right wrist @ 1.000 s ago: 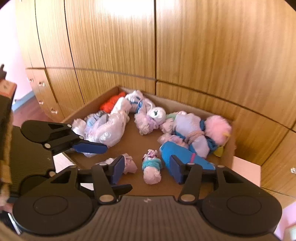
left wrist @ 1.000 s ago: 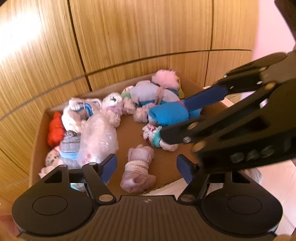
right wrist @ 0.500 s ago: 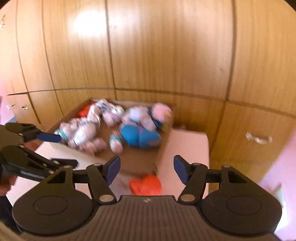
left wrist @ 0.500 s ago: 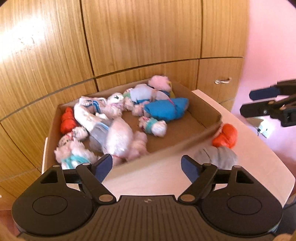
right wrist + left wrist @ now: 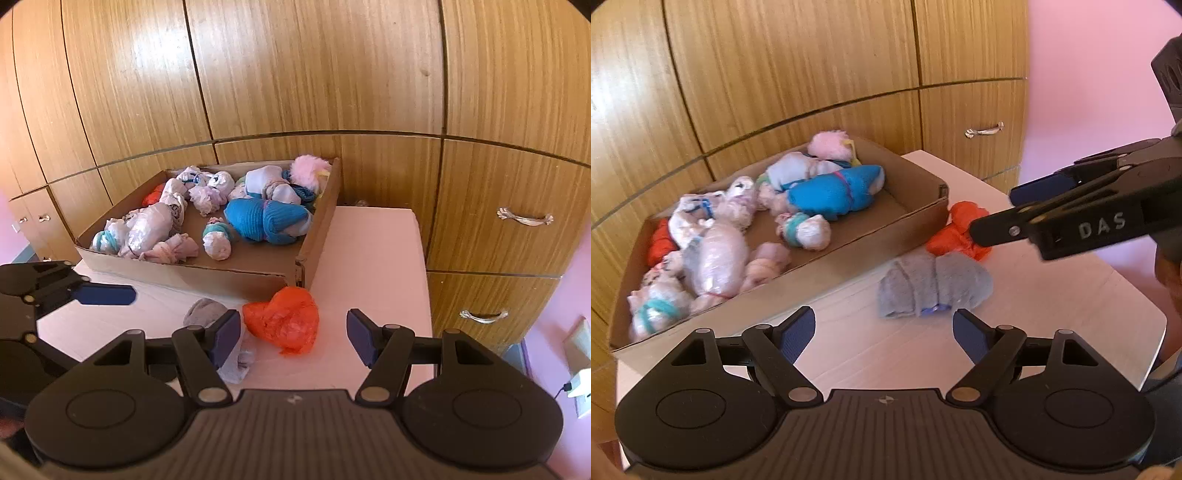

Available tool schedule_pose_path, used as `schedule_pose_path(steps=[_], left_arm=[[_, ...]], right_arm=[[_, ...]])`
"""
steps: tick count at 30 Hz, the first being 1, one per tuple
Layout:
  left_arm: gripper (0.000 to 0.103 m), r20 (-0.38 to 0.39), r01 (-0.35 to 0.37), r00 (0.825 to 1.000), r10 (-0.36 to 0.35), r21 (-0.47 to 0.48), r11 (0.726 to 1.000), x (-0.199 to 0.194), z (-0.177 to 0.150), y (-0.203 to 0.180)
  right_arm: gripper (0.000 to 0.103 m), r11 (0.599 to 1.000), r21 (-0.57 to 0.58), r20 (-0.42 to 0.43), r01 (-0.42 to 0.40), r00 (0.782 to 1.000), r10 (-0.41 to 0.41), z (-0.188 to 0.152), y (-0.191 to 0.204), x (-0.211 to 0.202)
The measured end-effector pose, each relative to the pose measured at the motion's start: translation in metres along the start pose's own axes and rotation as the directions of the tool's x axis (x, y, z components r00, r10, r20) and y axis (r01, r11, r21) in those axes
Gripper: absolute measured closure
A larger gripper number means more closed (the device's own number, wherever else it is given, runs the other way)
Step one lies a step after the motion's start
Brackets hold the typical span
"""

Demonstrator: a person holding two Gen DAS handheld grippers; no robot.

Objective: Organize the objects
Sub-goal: 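Lift both open grippers out of the tray and return to the table, then grasp grey sock bundle with left gripper while right grasps orange bundle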

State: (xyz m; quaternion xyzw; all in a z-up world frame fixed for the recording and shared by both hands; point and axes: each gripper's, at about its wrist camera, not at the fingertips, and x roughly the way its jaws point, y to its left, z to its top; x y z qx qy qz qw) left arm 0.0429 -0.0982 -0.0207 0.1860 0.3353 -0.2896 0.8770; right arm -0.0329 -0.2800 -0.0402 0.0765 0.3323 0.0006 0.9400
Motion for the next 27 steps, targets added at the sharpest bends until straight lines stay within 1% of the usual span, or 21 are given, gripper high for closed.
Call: schedule_pose_path(steps=[6, 14, 15, 17, 18, 19, 23, 24, 25, 27], left_arm=[[0.017, -0.003, 0.012, 1.0, -0.012, 0.016, 1.0, 0.013, 0.011, -0.013], [0.016, -0.008, 0.027, 1.0, -0.027, 0.023, 0.999, 0.027, 0.015, -0.025], [0.016, -0.009, 0.028, 1.0, -0.028, 0.016, 0.999, 0.029, 0.014, -0.025], [0.022, -0.012, 0.043, 0.999, -0.043, -0.006, 0.999, 0.032, 0.014, -0.022], [0.026, -0.017, 0.055, 0.998, -0.055, -0.019, 0.998, 0.033, 0.014, -0.021], [0.029, -0.022, 0.07, 0.997, -0.071, -0.027, 0.997, 0.033, 0.013, -0.02], [0.033, -0.013, 0.069, 0.998, -0.069, -0.013, 0.998, 0.031, 0.009, -0.02], [0.034, -0.011, 0.072, 0.997, -0.072, -0.012, 0.997, 0.031, 0.008, -0.019], [0.035, -0.01, 0.075, 0.997, -0.075, -0.012, 0.997, 0.031, 0.007, -0.019], [0.036, -0.01, 0.076, 0.997, -0.076, -0.007, 0.997, 0.029, 0.006, -0.019]], right_arm=[[0.043, 1.0, 0.007, 0.003, -0.017, 1.0, 0.017, 0.002, 0.0, 0.01], [0.043, 0.999, 0.009, -0.016, -0.031, 0.999, 0.031, 0.0, -0.003, 0.021], [0.043, 0.999, 0.012, -0.016, -0.03, 0.999, 0.03, 0.0, -0.004, 0.022], [0.044, 0.999, 0.027, -0.02, -0.036, 0.999, 0.037, -0.001, -0.006, 0.024], [0.044, 0.999, 0.029, -0.019, -0.035, 0.999, 0.036, -0.001, -0.007, 0.024], [0.045, 0.999, 0.031, -0.019, -0.039, 0.999, 0.04, -0.001, -0.007, 0.024], [0.056, 0.998, 0.033, -0.02, -0.061, 0.998, 0.062, -0.002, -0.005, 0.023], [0.059, 0.997, 0.037, -0.021, -0.069, 0.997, 0.07, -0.002, -0.005, 0.023], [0.064, 0.996, 0.041, -0.02, -0.074, 0.997, 0.075, -0.002, -0.005, 0.023], [0.07, 0.996, 0.045, -0.019, -0.078, 0.997, 0.079, -0.003, -0.004, 0.023]])
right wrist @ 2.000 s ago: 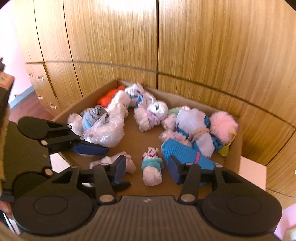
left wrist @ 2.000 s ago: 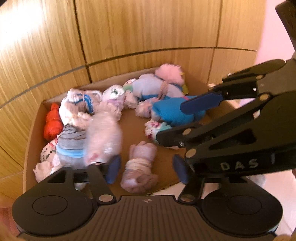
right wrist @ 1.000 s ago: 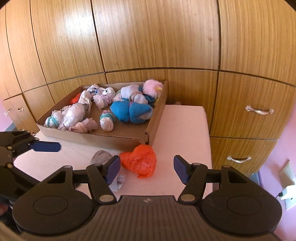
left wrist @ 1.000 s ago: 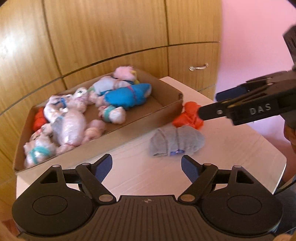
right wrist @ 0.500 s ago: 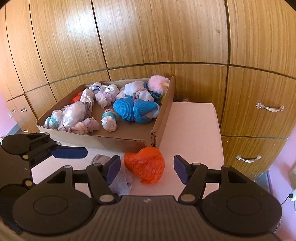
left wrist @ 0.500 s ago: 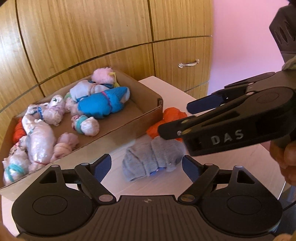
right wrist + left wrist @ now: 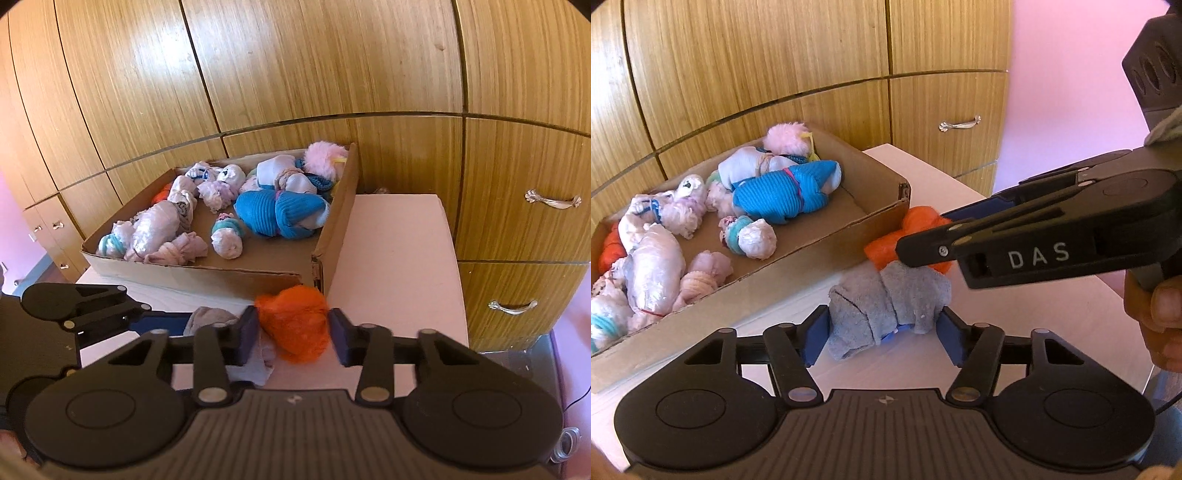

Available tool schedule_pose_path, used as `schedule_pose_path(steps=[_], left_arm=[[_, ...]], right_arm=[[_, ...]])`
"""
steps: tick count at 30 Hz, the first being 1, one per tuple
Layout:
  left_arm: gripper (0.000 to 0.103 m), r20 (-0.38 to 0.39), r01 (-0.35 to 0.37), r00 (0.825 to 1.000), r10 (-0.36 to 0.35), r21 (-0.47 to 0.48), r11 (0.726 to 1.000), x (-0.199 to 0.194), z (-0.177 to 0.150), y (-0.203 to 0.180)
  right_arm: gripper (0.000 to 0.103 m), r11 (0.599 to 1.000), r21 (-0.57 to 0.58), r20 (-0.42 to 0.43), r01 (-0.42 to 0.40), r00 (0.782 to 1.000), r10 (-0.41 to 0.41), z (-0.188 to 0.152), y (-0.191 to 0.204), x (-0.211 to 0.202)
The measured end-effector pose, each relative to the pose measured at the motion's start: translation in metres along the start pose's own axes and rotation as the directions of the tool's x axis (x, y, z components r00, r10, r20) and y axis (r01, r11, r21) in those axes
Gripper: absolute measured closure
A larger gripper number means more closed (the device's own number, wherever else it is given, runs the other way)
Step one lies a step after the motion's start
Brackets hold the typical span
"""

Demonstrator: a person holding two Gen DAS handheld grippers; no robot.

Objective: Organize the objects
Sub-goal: 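Grasp grey sock bundle with left gripper while right grasps orange bundle, then carry both held bundles into the tray and open both grippers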

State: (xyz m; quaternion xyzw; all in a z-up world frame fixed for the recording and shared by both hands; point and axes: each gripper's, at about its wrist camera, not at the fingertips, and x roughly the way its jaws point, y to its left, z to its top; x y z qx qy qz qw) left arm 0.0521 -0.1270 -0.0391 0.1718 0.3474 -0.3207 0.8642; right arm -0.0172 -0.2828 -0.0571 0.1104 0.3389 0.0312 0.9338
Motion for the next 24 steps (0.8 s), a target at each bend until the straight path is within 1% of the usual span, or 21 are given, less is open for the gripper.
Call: schedule_pose_path(steps=[4, 11, 15, 18, 20, 22, 24], left_arm=[[0.037, -0.001, 0.001, 1.0, -0.001, 0.006, 1.0, -0.003, 0.0, 0.002], [0.037, -0.003, -0.009, 1.0, 0.009, 0.009, 1.0, -0.019, -0.005, 0.009], [0.036, 0.006, -0.019, 1.0, 0.019, 0.028, 0.999, -0.034, -0.001, 0.014], [0.036, 0.024, -0.019, 1.0, 0.018, 0.027, 0.999, -0.046, 0.009, 0.022], [0.036, 0.033, -0.015, 0.999, 0.014, 0.006, 1.0, -0.05, 0.02, 0.031], [0.036, 0.042, -0.025, 0.999, 0.026, -0.019, 1.0, -0.051, 0.032, 0.041], [0.036, 0.036, -0.022, 0.999, 0.024, -0.046, 0.999, -0.048, 0.045, 0.051]], right_arm=[[0.073, 1.0, -0.001, 0.004, -0.003, 1.0, 0.003, -0.001, 0.002, -0.002], [0.073, 1.0, 0.007, 0.025, 0.002, 1.0, -0.002, -0.001, 0.004, -0.019], [0.073, 1.0, -0.005, 0.051, 0.007, 0.999, -0.007, 0.008, 0.007, -0.037], [0.073, 1.0, -0.008, 0.076, 0.005, 0.997, -0.004, 0.022, 0.008, -0.049], [0.073, 1.0, -0.023, 0.09, 0.005, 0.996, -0.003, 0.035, 0.01, -0.053], [0.073, 0.999, -0.051, 0.095, 0.01, 0.995, -0.005, 0.047, 0.012, -0.054], [0.073, 0.998, -0.07, 0.097, 0.002, 0.995, 0.005, 0.058, 0.013, -0.052]])
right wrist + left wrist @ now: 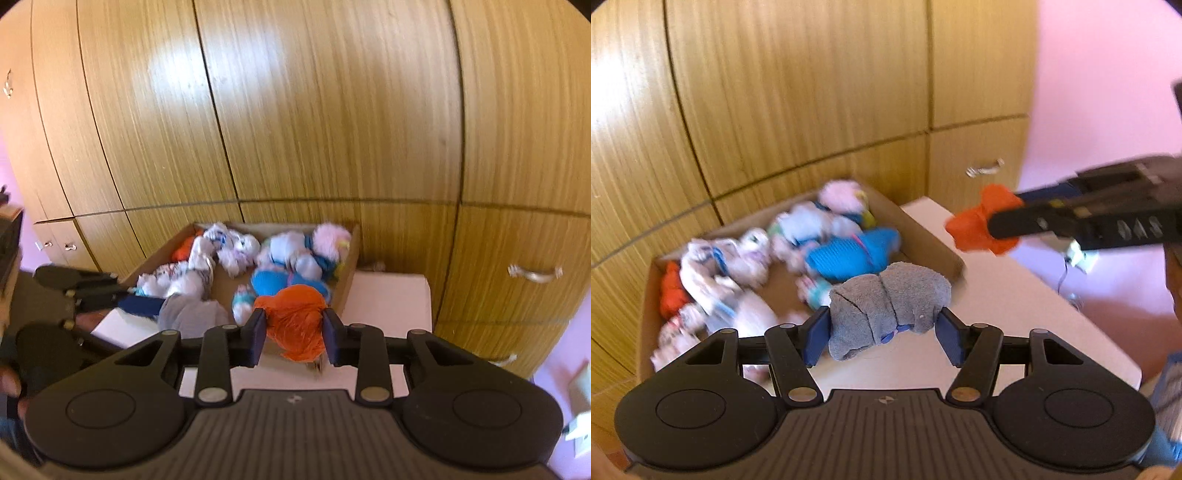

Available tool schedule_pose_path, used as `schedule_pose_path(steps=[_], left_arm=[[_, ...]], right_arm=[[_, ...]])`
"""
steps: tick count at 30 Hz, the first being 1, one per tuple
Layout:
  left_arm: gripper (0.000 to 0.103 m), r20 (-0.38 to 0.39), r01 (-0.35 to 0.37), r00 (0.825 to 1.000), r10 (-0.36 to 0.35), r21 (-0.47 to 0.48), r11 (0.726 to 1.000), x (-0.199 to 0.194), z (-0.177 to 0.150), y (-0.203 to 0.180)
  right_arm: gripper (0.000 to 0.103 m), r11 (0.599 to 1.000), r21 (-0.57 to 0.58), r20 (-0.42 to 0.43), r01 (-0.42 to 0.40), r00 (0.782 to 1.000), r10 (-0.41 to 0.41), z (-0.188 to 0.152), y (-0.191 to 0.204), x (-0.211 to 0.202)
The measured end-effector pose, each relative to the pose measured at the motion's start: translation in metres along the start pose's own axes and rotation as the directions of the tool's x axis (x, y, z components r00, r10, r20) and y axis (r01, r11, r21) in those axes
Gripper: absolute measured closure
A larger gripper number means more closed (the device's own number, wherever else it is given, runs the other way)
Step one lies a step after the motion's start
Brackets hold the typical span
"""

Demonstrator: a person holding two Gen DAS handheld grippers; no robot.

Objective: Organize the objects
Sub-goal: 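Carry both held bundles into the tray and open both grippers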

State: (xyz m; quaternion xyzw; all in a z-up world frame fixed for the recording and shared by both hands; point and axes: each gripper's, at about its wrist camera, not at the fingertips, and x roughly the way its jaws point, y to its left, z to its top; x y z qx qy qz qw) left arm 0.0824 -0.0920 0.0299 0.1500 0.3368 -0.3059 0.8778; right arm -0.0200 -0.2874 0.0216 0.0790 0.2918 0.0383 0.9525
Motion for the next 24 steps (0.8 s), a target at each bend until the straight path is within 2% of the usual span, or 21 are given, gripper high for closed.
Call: schedule_pose_path(steps=[4, 6, 12, 24], left_arm=[[0.036, -0.03, -0.005, 1.0, 0.003, -0.059, 0.998, 0.019, 0.021, 0.018], [0.036, -0.07, 0.004, 0.998, -0.009, -0.08, 0.997, 0.033, 0.025, 0.025], [0.036, -0.152, 0.001, 0.988, -0.015, -0.089, 0.996, 0.062, 0.015, 0.031], [0.035, -0.165, -0.029, 0.986, 0.014, -0.085, 0.996, 0.073, 0.003, 0.03]], right_arm=[[0.073, 0.999, -0.041, -0.018, -0.01, 1.0, 0.009, 0.016, 0.001, 0.017], [0.073, 0.998, -0.059, -0.038, -0.015, 0.999, 0.013, 0.019, 0.001, 0.028], [0.073, 0.996, -0.092, -0.105, -0.02, 0.994, 0.01, 0.02, -0.001, 0.058], [0.073, 0.993, -0.119, -0.227, -0.026, 0.974, -0.001, 0.009, 0.003, 0.098]])
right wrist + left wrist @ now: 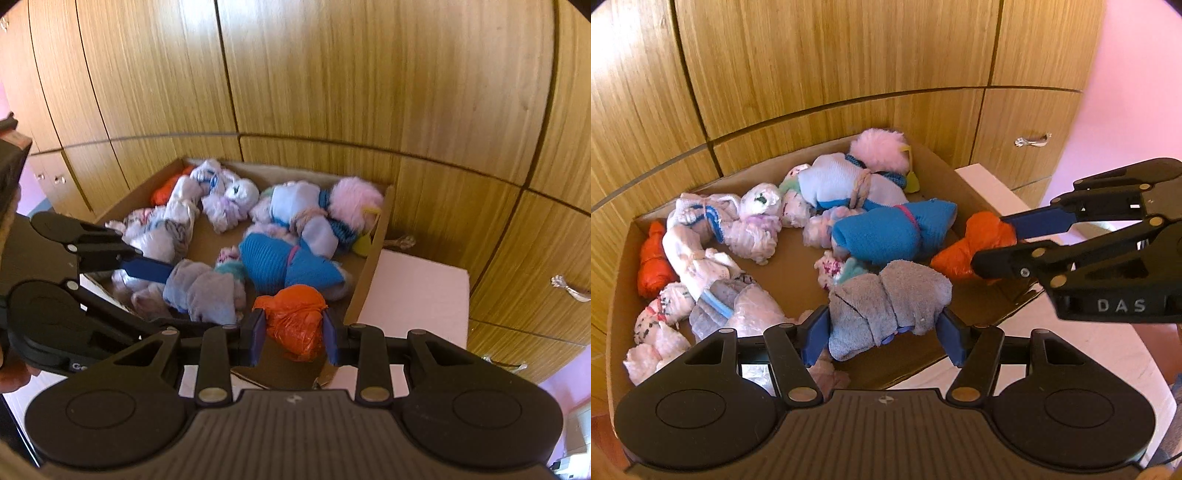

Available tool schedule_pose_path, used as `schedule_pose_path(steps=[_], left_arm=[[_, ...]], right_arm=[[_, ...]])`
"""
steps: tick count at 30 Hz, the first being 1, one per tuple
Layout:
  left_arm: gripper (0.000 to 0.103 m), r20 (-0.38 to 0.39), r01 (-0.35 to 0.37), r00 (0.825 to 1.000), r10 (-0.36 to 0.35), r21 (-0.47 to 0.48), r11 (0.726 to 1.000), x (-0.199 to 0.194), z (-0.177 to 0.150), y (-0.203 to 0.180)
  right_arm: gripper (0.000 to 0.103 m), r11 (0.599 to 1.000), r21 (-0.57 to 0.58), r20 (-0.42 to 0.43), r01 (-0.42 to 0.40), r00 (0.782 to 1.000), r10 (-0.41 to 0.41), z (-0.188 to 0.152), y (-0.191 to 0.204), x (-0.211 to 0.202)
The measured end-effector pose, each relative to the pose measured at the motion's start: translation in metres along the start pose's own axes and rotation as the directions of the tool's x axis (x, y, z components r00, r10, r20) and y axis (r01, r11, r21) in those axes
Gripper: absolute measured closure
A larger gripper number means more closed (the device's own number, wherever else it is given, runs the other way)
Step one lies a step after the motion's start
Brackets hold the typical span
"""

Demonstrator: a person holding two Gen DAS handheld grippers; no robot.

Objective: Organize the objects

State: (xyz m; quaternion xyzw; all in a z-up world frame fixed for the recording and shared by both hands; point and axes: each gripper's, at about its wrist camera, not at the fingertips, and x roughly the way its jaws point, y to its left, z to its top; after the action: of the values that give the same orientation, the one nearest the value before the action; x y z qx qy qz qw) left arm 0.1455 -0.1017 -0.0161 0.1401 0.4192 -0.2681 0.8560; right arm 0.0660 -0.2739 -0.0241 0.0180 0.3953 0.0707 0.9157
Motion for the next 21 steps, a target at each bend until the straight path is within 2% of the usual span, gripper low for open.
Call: schedule_pose_path(steps=[9, 14, 16, 21], left_arm=[[0.032, 0.014, -0.021, 1.0, 0.021, 0.012, 1.0, 0.004, -0.001, -0.003], [0.023, 0.023, -0.04, 0.999, 0.04, -0.011, 0.999, -0.002, -0.002, -0.003], [0.018, 0.026, -0.053, 0.998, 0.053, -0.02, 0.998, -0.007, -0.003, -0.003], [0.015, 0.028, -0.047, 0.998, 0.049, -0.06, 0.997, -0.023, -0.005, 0.001]], right_arm=[[0.071, 0.999, -0.017, -0.032, 0.03, 0.999, -0.03, 0.002, 0.007, 0.007], [0.062, 0.998, -0.005, -0.018, 0.055, 0.998, -0.055, 0.005, 0.006, -0.002], [0.052, 0.997, -0.004, -0.014, 0.077, 0.997, -0.077, 0.006, 0.008, -0.007], [0.046, 0.995, 0.005, 0.008, 0.095, 0.995, -0.095, 0.007, 0.013, -0.023]])
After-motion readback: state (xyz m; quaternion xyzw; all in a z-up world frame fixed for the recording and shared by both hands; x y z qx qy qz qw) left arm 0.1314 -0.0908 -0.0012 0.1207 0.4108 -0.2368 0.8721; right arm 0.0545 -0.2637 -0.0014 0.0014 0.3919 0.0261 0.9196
